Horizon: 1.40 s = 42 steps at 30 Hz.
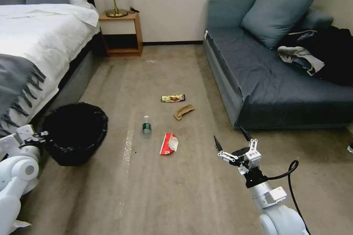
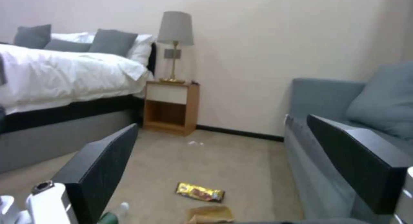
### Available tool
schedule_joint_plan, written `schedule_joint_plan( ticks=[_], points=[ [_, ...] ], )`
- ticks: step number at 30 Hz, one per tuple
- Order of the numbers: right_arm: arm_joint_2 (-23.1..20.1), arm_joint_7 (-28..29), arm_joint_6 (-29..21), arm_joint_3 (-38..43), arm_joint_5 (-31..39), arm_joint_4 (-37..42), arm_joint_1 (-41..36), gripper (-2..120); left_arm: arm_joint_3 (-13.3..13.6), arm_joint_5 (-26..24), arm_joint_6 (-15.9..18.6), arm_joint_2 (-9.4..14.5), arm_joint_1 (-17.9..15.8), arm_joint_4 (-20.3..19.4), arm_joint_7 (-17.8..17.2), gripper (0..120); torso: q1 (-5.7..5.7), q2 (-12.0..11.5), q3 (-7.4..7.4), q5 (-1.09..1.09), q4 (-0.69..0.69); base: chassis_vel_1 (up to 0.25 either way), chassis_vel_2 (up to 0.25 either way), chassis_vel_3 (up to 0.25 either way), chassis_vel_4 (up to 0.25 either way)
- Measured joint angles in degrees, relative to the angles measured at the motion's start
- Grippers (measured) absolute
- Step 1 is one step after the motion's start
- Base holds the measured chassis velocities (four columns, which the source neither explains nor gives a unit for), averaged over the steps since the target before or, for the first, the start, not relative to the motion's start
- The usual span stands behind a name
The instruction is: Pick up the trash bin, then pick up the garbage on the floor and place it into the trash bin.
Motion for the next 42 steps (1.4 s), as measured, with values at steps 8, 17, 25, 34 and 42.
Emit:
schedule_joint_plan(
  ticks=[8,17,25,34,42],
  points=[
    [1.0,2.7,2.0,0.1,-2.3,0.3,0.0,100,0.0,0.6,-0.9,-1.1,0.5,-0.2,-0.1,7,0.0,0.0,0.0,-0.01,-0.01,0.0,0.0,0.0,0.0],
    [1.2,0.7,4.3,-0.2,-1.6,1.0,-0.7,100,-0.6,-0.2,-0.1,-1.5,1.4,-1.2,-1.1,7,0.0,0.0,0.0,0.0,-0.01,0.0,0.0,0.0,0.0],
    [2.0,-1.1,4.8,-0.8,-1.4,1.9,-1.5,100,-1.1,-1.1,0.0,-2.3,2.3,-2.4,-1.5,7,0.0,0.0,0.0,-0.01,0.0,0.0,0.0,0.0,0.0],
    [2.5,-1.8,5.9,-0.9,-1.4,2.2,-2.1,100,-1.4,-1.7,0.3,-3.3,3.2,-4.0,-1.8,7,0.0,0.0,0.0,-0.01,-0.01,0.0,0.0,0.0,0.0],
    [2.5,-1.9,6.2,-1.1,-1.4,2.0,-1.6,100,-1.5,-2.0,0.5,-3.5,3.3,-4.4,-2.4,7,0.0,0.0,0.0,0.0,0.0,0.0,0.0,0.0,0.0]
  ],
)
